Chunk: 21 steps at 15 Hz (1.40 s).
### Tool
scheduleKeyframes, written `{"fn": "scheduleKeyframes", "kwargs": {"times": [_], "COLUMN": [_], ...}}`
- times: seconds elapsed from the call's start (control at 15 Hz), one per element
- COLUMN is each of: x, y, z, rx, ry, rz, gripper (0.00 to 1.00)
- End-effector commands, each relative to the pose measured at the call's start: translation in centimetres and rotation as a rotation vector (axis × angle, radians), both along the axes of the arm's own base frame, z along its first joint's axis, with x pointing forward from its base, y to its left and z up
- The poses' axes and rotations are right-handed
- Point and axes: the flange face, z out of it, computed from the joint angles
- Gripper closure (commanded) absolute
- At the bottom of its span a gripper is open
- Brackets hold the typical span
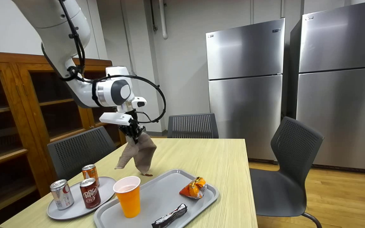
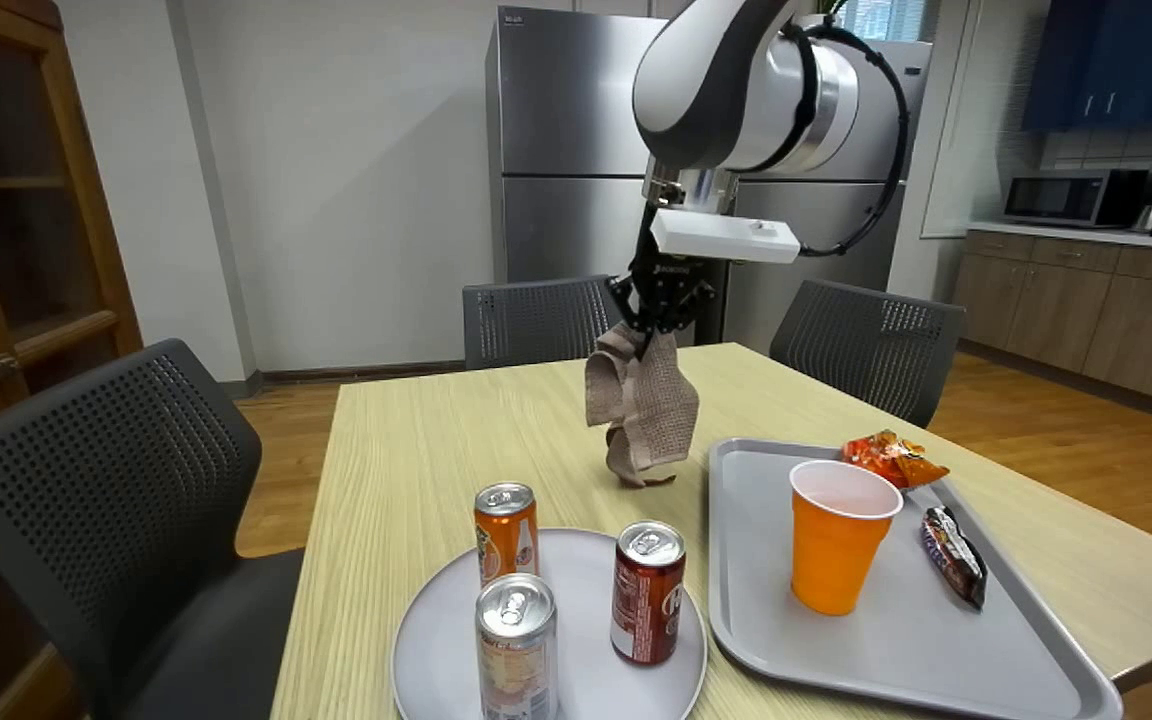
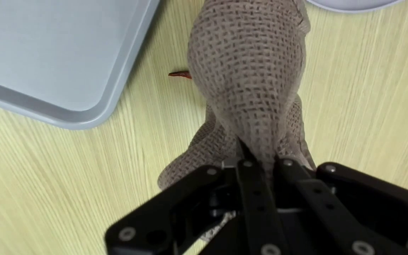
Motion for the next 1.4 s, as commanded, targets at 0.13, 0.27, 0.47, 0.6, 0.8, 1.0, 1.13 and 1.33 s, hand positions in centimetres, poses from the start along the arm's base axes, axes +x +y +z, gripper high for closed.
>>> {"fn": "scheduleKeyframes", "kwargs": {"times": [0.13, 0.27, 0.47, 0.6, 0.8, 1.0, 1.13, 1.33], "x": [1.4, 1.7, 2.3, 2.9, 3.8, 4.5, 4.6, 4.3], "y": [0.4, 0.6, 1.1, 1.3, 1.3, 1.3, 1.4, 0.9], "z": [-3.3, -4.4, -5.7, -6.4, -7.3, -7.8, -7.6, -6.9], "rx": [-0.043, -0.056, -0.079, -0.095, -0.114, -0.125, -0.127, -0.125], "ry": [0.059, 0.072, 0.078, 0.079, 0.079, 0.084, 0.078, 0.075], "rz": [-0.001, 0.004, 0.013, 0.01, 0.001, -0.011, -0.011, -0.002], "gripper": [0.98, 0.98, 0.98, 0.98, 0.98, 0.95, 0.66, 0.45]}}
